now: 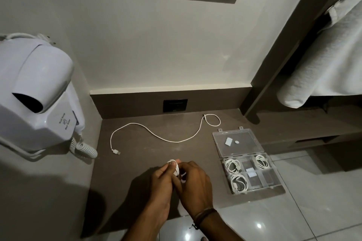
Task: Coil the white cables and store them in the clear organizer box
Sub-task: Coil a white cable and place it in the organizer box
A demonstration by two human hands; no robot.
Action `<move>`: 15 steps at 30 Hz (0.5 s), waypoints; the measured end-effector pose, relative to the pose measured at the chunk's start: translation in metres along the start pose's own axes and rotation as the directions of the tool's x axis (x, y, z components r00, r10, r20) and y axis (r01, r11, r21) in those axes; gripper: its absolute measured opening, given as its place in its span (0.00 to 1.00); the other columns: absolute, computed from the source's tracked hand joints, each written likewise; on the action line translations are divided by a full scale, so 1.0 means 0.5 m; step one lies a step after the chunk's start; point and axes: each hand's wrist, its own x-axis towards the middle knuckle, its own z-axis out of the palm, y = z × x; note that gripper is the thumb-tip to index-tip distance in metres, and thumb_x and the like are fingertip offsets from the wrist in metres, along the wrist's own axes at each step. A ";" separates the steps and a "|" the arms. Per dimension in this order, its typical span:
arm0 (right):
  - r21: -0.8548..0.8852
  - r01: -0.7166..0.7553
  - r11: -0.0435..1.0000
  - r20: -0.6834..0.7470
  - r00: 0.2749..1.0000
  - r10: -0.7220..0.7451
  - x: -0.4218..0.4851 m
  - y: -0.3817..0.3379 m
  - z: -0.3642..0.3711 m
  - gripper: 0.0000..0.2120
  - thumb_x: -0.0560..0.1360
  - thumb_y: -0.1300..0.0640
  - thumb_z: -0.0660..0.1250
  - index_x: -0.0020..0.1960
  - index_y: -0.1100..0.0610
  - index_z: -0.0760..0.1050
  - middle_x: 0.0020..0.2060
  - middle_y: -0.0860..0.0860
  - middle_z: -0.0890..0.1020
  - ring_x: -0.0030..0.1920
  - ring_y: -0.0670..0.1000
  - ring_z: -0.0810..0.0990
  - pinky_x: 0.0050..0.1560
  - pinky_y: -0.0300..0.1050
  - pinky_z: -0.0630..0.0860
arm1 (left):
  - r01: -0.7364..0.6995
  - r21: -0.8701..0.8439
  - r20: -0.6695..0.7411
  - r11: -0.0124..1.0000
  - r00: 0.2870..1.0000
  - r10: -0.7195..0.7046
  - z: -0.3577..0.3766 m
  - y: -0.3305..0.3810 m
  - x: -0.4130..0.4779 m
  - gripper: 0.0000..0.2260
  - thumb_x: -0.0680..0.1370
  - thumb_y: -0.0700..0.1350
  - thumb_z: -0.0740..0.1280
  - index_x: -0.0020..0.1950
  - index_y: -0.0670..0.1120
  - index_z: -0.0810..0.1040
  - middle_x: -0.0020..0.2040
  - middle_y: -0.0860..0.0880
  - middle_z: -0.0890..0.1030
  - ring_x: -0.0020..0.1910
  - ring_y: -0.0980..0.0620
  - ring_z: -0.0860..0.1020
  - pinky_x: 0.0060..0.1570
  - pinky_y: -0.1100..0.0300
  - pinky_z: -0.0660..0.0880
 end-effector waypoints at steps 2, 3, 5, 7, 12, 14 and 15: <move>0.013 -0.021 1.000 0.001 1.000 0.021 0.003 0.008 0.001 0.12 0.76 0.42 0.68 0.52 0.47 0.84 0.45 0.44 0.84 0.42 0.44 0.82 0.44 0.40 0.81 | 0.015 0.043 -0.018 0.999 1.000 -0.014 0.008 -0.003 0.001 0.13 0.80 0.43 0.65 0.62 0.40 0.79 0.54 0.39 0.84 0.53 0.42 0.82 0.54 0.50 0.79; 0.031 -0.046 0.998 -0.008 0.999 0.046 0.004 0.013 0.001 0.11 0.75 0.42 0.70 0.51 0.47 0.85 0.44 0.44 0.85 0.41 0.43 0.83 0.42 0.36 0.79 | 0.032 0.051 -0.025 0.998 0.999 -0.031 0.012 -0.002 0.001 0.13 0.80 0.43 0.64 0.63 0.39 0.79 0.56 0.38 0.83 0.54 0.41 0.81 0.56 0.49 0.78; 0.092 -0.106 0.990 -0.025 0.994 0.109 0.003 0.019 0.002 0.09 0.74 0.44 0.74 0.48 0.48 0.87 0.42 0.43 0.87 0.40 0.41 0.83 0.39 0.27 0.75 | 0.057 0.070 -0.032 0.996 0.998 -0.054 0.019 0.000 -0.001 0.13 0.80 0.42 0.63 0.63 0.39 0.78 0.55 0.37 0.82 0.53 0.41 0.81 0.56 0.48 0.79; 0.148 -0.142 0.979 -0.044 0.988 0.150 0.001 0.026 0.001 0.07 0.72 0.46 0.76 0.46 0.48 0.88 0.40 0.42 0.87 0.38 0.41 0.83 0.38 0.24 0.72 | 0.056 0.086 -0.013 0.995 0.998 -0.055 0.021 0.004 -0.002 0.10 0.80 0.42 0.63 0.58 0.40 0.80 0.49 0.41 0.84 0.47 0.46 0.83 0.45 0.56 0.81; 0.269 -0.164 0.949 -0.085 0.977 0.194 -0.007 0.036 -0.003 0.04 0.70 0.48 0.79 0.42 0.48 0.88 0.35 0.41 0.86 0.36 0.42 0.85 0.37 0.33 0.80 | 0.065 0.060 0.049 0.996 0.996 -0.068 0.015 0.004 0.001 0.06 0.78 0.41 0.68 0.53 0.43 0.82 0.48 0.45 0.84 0.49 0.46 0.83 0.43 0.58 0.82; 0.311 -0.178 0.934 -0.073 0.975 0.210 -0.011 0.039 -0.004 0.03 0.71 0.49 0.79 0.41 0.48 0.88 0.34 0.42 0.86 0.36 0.42 0.85 0.39 0.41 0.83 | 0.048 0.053 0.016 0.997 0.999 -0.049 0.018 -0.005 0.002 0.09 0.75 0.41 0.71 0.54 0.42 0.83 0.50 0.42 0.85 0.51 0.43 0.84 0.51 0.50 0.82; 0.329 -0.184 0.926 -0.070 0.973 0.218 -0.012 0.041 -0.005 0.03 0.70 0.50 0.79 0.40 0.48 0.88 0.33 0.43 0.87 0.36 0.43 0.85 0.39 0.42 0.83 | 0.031 0.050 -0.004 0.998 1.000 -0.031 0.020 -0.011 0.002 0.08 0.74 0.41 0.73 0.52 0.44 0.84 0.48 0.42 0.86 0.49 0.43 0.85 0.52 0.49 0.82</move>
